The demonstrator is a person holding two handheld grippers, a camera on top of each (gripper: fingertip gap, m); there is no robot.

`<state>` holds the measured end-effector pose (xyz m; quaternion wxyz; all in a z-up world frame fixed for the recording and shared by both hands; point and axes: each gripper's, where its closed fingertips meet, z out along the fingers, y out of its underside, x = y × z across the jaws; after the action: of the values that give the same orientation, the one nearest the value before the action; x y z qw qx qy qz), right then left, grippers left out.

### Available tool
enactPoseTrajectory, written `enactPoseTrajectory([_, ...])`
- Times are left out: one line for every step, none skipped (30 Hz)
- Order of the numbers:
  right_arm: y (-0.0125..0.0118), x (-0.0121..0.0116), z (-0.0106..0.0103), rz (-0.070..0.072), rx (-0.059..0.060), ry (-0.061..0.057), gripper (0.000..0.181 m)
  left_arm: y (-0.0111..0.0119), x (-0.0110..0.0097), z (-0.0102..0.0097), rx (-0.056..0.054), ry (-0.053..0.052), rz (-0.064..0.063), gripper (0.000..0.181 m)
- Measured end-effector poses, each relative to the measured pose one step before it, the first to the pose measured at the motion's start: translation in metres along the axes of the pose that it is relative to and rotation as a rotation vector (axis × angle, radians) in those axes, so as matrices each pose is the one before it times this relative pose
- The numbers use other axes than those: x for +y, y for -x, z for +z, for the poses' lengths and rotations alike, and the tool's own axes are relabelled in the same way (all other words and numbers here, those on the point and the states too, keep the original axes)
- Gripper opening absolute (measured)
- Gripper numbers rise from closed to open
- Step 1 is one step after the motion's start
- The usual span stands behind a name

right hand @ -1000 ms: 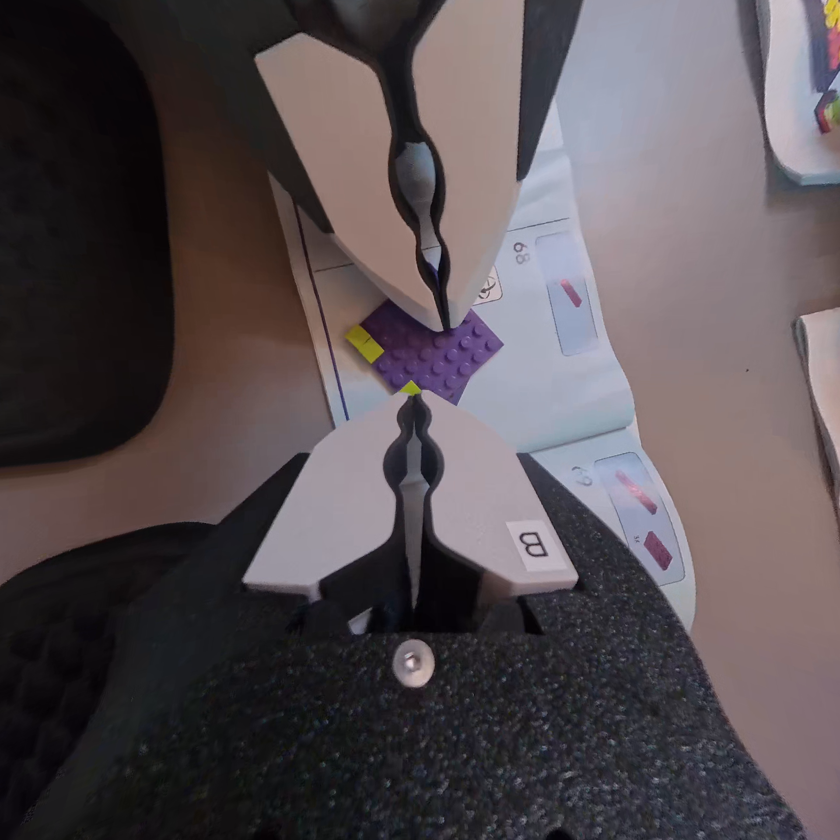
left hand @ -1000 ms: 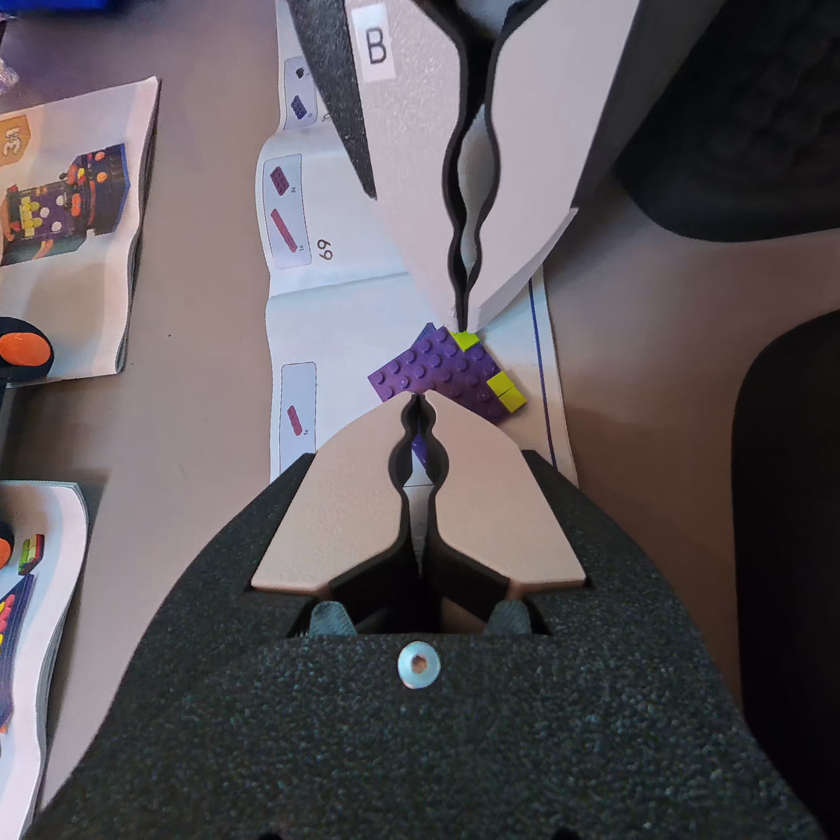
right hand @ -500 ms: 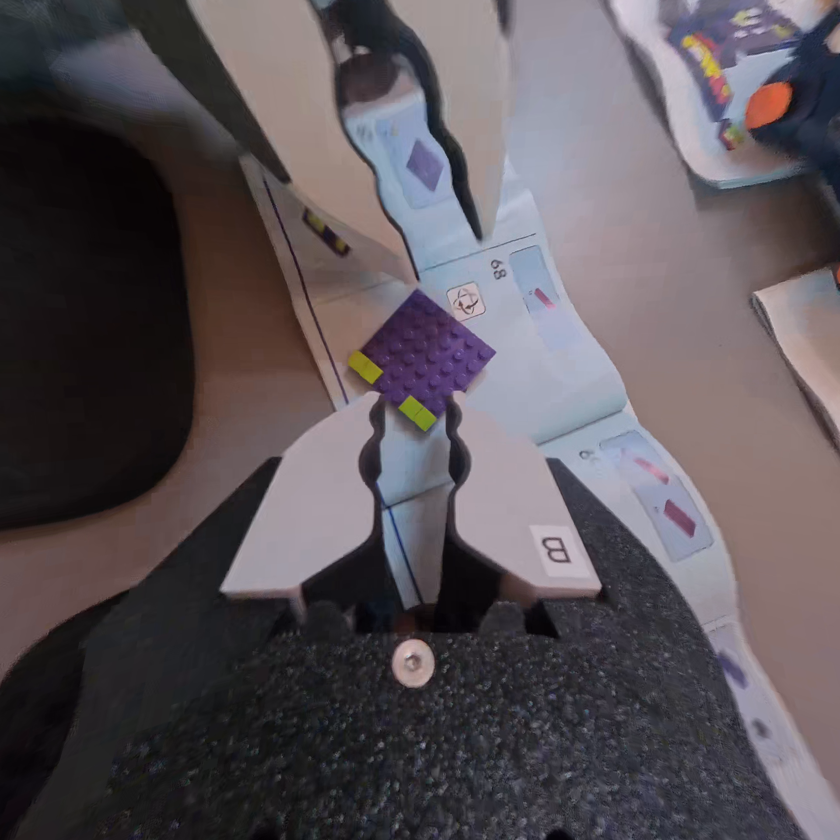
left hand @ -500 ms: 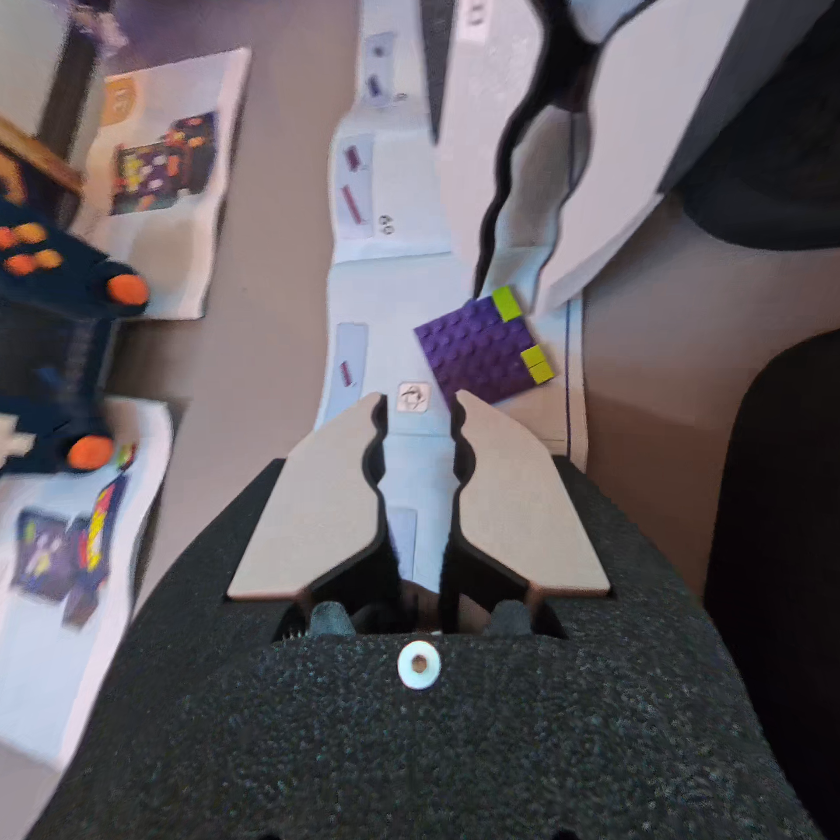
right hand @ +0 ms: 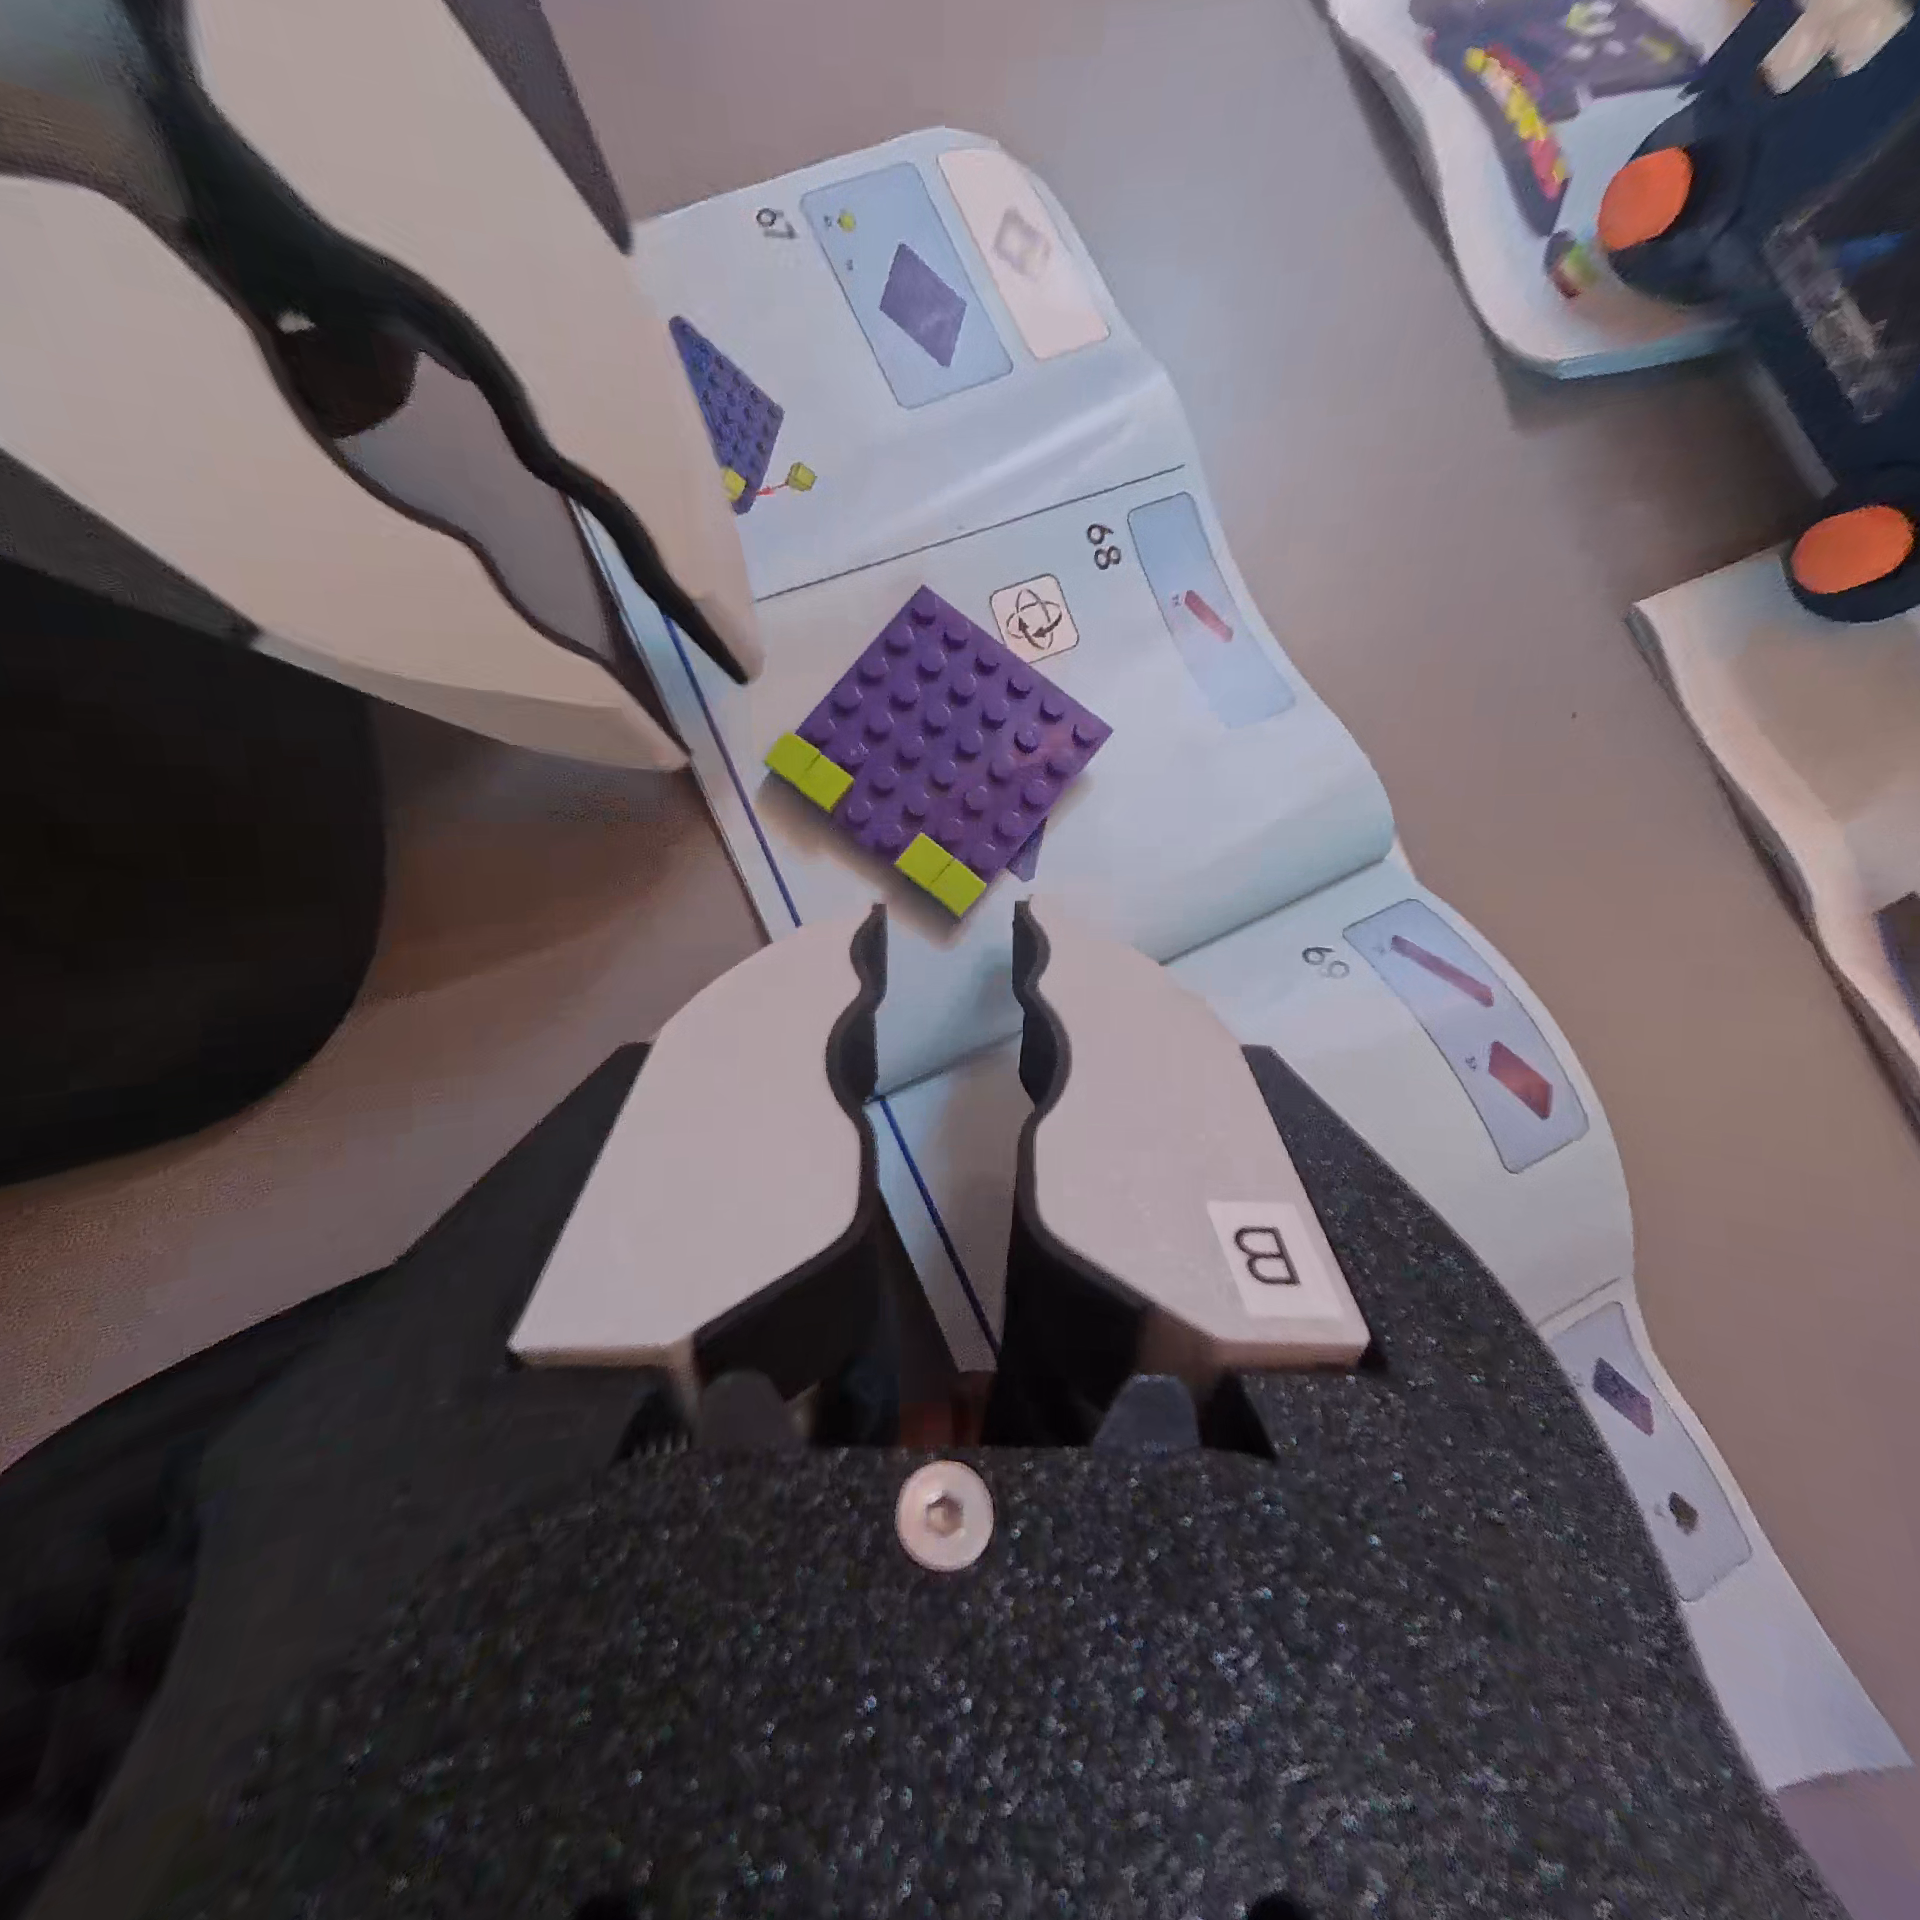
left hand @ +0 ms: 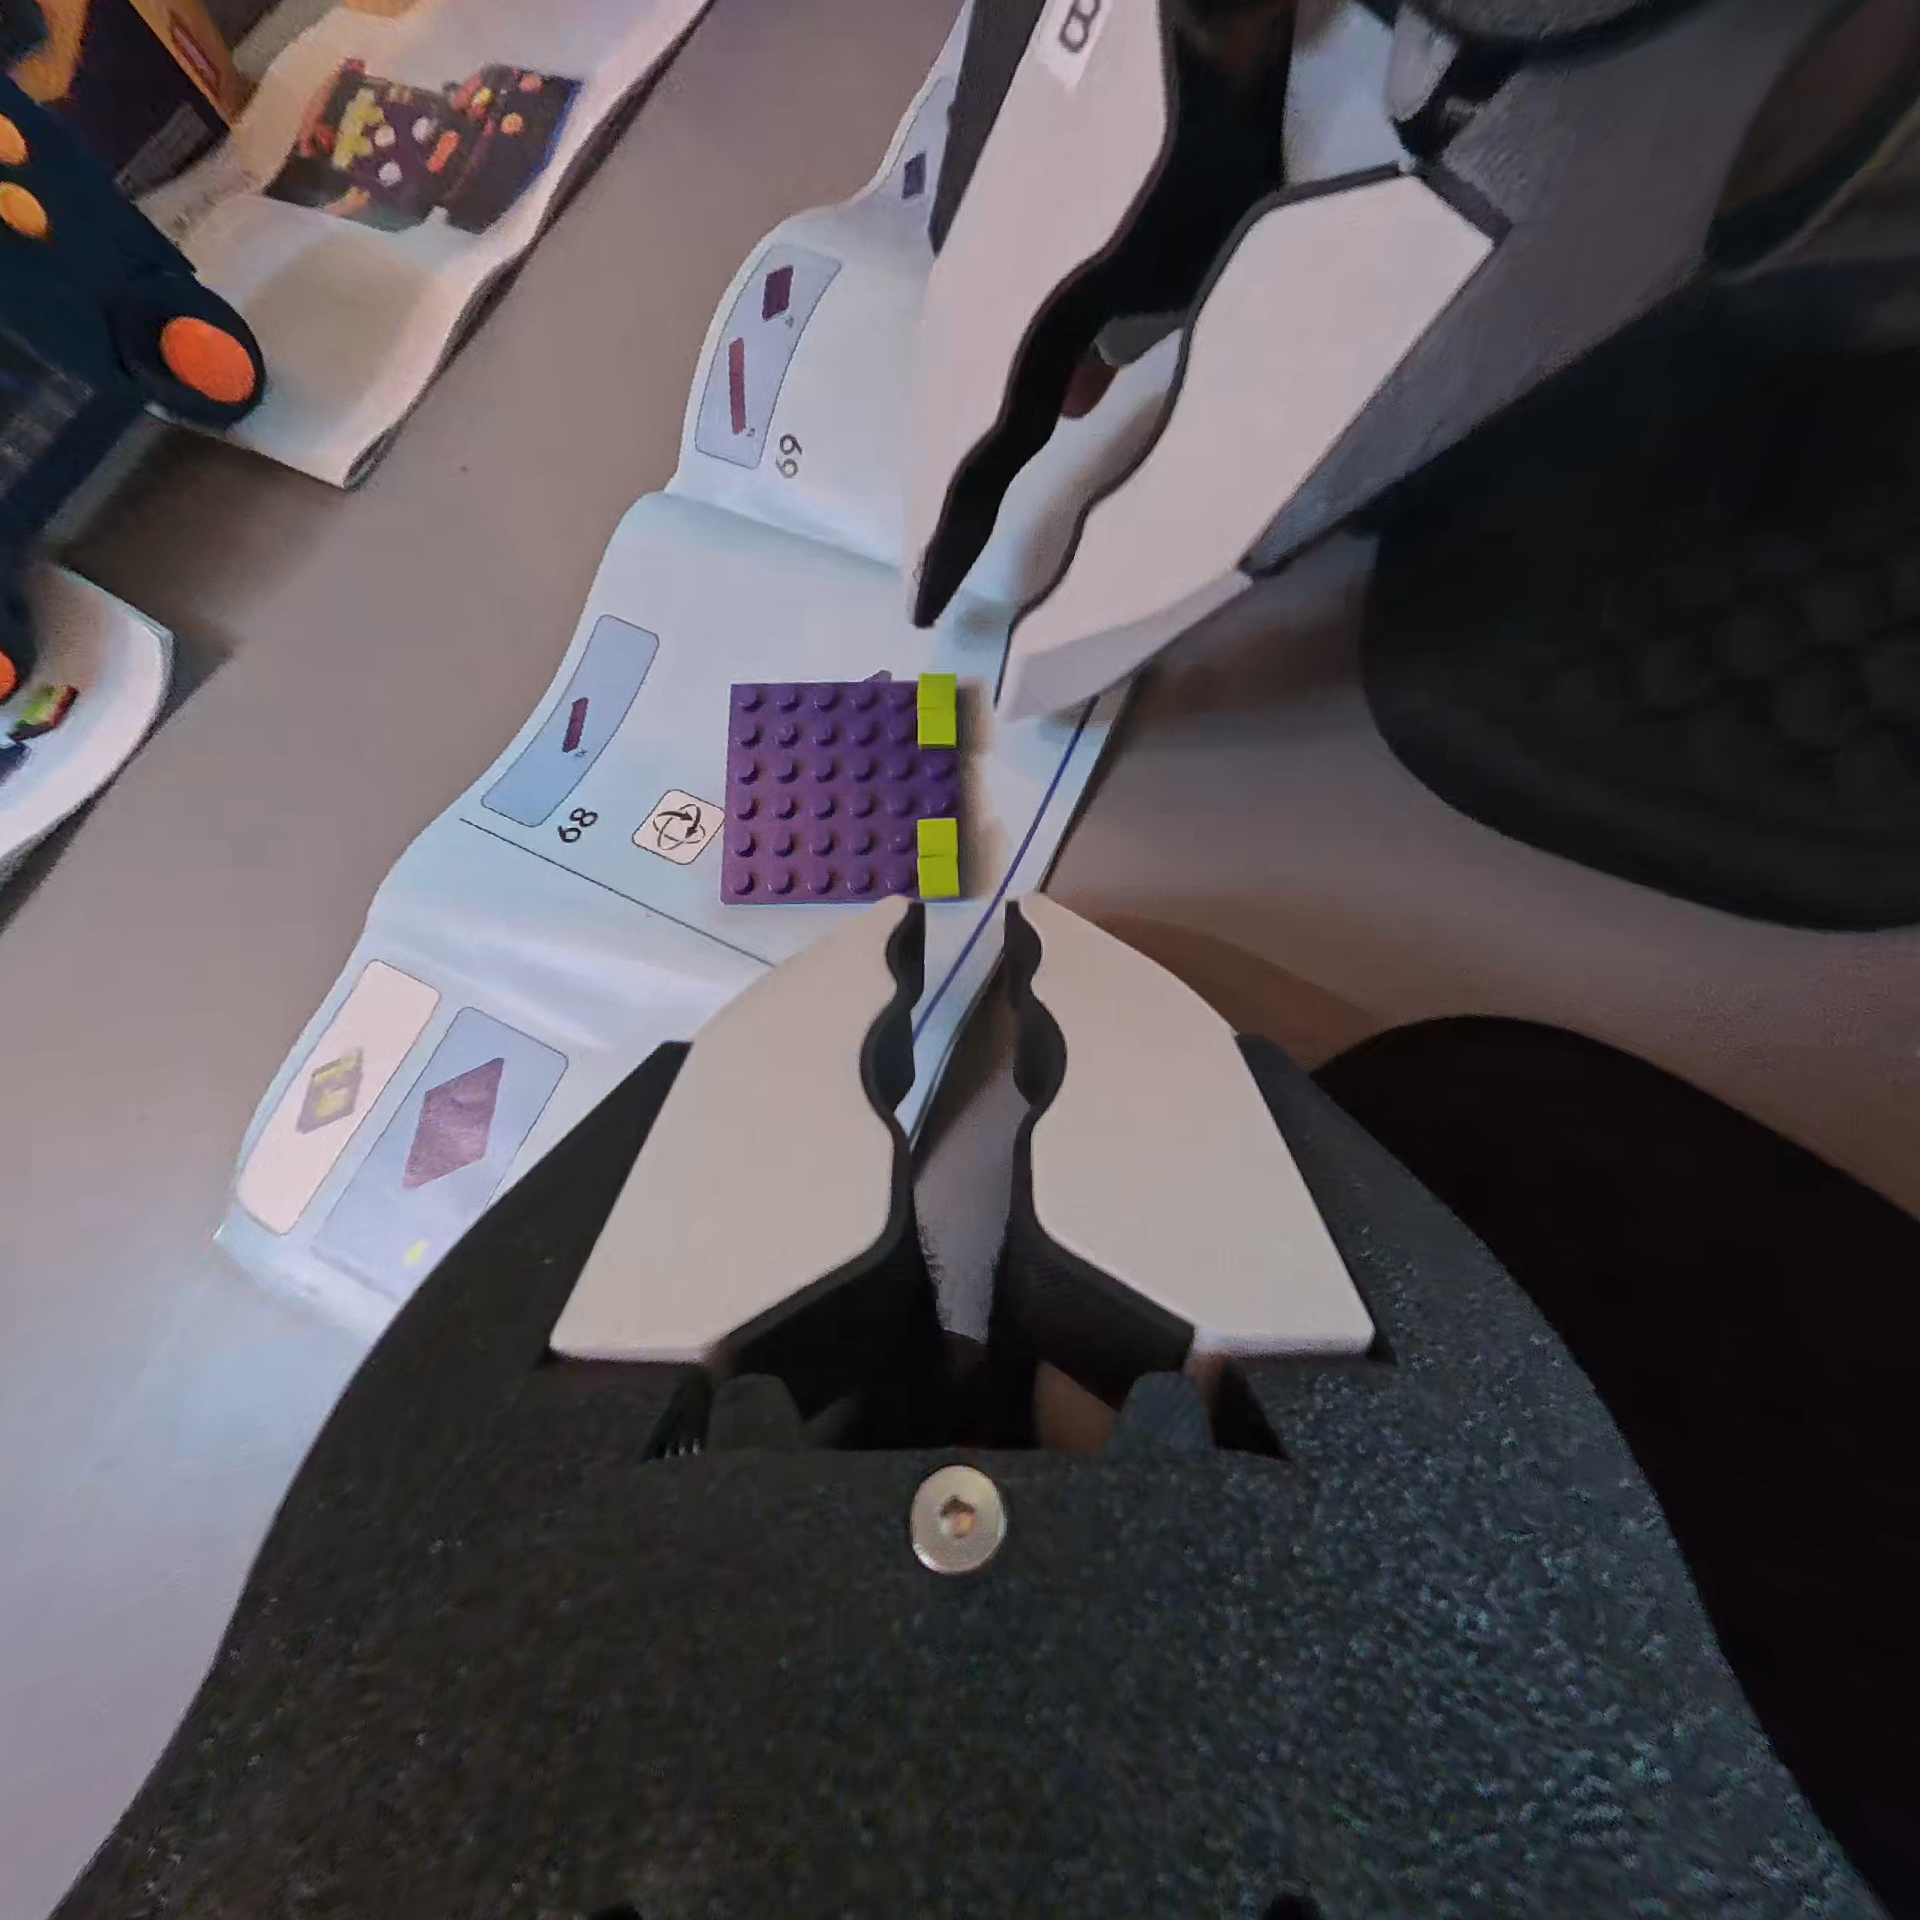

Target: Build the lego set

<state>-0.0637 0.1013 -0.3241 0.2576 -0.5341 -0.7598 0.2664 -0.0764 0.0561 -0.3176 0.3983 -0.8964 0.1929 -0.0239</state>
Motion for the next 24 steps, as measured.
enactPoseTrajectory([0.00065,0.00088,0.00159,-0.0031,-0.0078,0.0123,0.022,0.00192,0.00125,0.00403,-0.0019,0.0168,-0.0162,0.012])
enactPoseTrajectory([0.00161,-0.0016,-0.00004,-0.0242,-0.0046,-0.0031,0.02,0.00134,0.00161,0.00325,0.0033,0.0154,-0.0121,0.011])
enactPoseTrajectory([0.00481,-0.00459,-0.00138,-0.0496,-0.015,-0.023,0.015,0.00053,0.00109,0.00223,0.0065,0.0092,-0.0072,0.01])
enactPoseTrajectory([0.00536,-0.00605,-0.00119,-0.0618,-0.0142,-0.0295,0.013,0.00023,0.00029,0.00137,0.004,0.0024,-0.003,0.01])
enactPoseTrajectory([0.00325,-0.00372,0.00012,-0.0606,-0.0051,-0.011,0.012,-0.00011,0.00064,0.00099,0.0026,0.0063,0.0027,0.01])
enactPoseTrajectory([0.00274,-0.0003,0.00143,-0.0538,-0.0143,0.0159,0.012,-0.00046,0.00039,0.00093,0.0027,0.0047,0.0058,0.01])
enactPoseTrajectory([0.00264,0.00084,0.00188,-0.0399,-0.0253,0.0242,0.015,-0.00038,0.00056,0.001,0.0021,0.0065,0.0049,0.012])
enactPoseTrajectory([0.0002,-0.0006,0.00206,-0.0234,-0.0184,0.0099,0.016,-0.00077,0.00062,0.00127,0.0061,0.0073,0.0039,0.013])
enactPoseTrajectory([-0.00113,-0.00211,0.00226,-0.0135,-0.0155,-0.0096,0.016,-0.0003,0.00015,0.00109,0.0047,0.0026,0.0026,0.014])
enactPoseTrajectory([-0.0014,-0.00098,0.00264,-0.0044,-0.0176,-0.0091,0.016,-0.00002,-0.00061,0.00103,0.0031,-0.0022,0.001,0.014])
enactPoseTrajectory([-0.00017,0.00133,0.00272,-0.0008,-0.0247,0.0037,0.015,0.00003,-0.00055,0.00063,0.0034,-0.0014,-0.0013,0.013])
enactPoseTrajectory([0.00224,0.00241,0.00265,-0.0021,-0.0344,0.0111,0.013,0.00036,-0.00039,0.00068,0.0012,-0.0005,-0.0025,0.012])
enactPoseTrajectory([0.00027,0.00112,0.00227,-0.0011,-0.012,0.0,0.013,0.00081,-0.00021,0.00074,-0.0027,-0.0011,-0.0021,0.012])
enactPoseTrajectory([-0.00164,0.0003,0.00138,0.0006,0.0034,-0.0103,0.011,0.0004,0.00024,0.00062,-0.0008,0.0025,-0.0003,0.011])
enactPoseTrajectory([-0.00043,0.00015,0.00041,0.007,-0.0055,-0.0102,0.011,0.00033,0.00039,0.00048,-0.0012,0.0029,0.0004,0.011])
enactPoseTrajectory([-0.00031,-0.00012,-0.00007,0.0097,-0.0069,-0.0084,0.01,0.0007,-0.00004,0.00007,-0.0032,-0.0018,0.0052,0.01])
enactPoseTrajectory([-0.00059,0.00012,0.00014,0.0073,-0.0027,-0.0049,0.009,0.0008,0.00005,0.00012,-0.0014,-0.0031,0.0021,0.008])
enactPoseTrajectory([-0.00044,-0.00011,0.00021,-0.0043,-0.0001,-0.0043,0.007,0.00008,0.00001,0.00007,0.0068,-0.0035,-0.0019,0.008])
enactPoseTrajectory([0.00017,-0.00048,0.00069,-0.0087,-0.0016,-0.0035,0.007,-0.00016,-0.00031,0.00017,0.0099,-0.0046,-0.0021,0.008])
enactPoseTrajectory([-0.00081,0.00009,0.0001,-0.0116,0.0035,0.0037,0.005,0.00005,0.00014,0.00007,0.008,-0.0024,0.0056,0.007])
enactPoseTrajectory([-0.00005,0.00024,-0.00004,-0.0106,-0.0046,0.0048,0.005,-0.0001,0.0001,0.0,0.0054,-0.0051,0.0181,0.007])
enactPoseTrajectory([0.0,0.00013,0.00006,-0.0047,-0.0084,0.0032,0.005,0.0001,0.00006,-0.00006,0.003,-0.0068,0.0154,0.007])
enactPoseTrajectory([-0.00003,0.00009,-0.00001,-0.0014,-0.0098,0.0015,0.005,0.00001,0.00011,0.0,0.0029,-0.0043,0.0149,0.007])
enactPoseTrajectory([0.00002,0.00022,0.00002,-0.0047,-0.0086,0.0009,0.005,0.00001,-0.0001,-0.00002,0.0022,-0.0048,0.018,0.007])
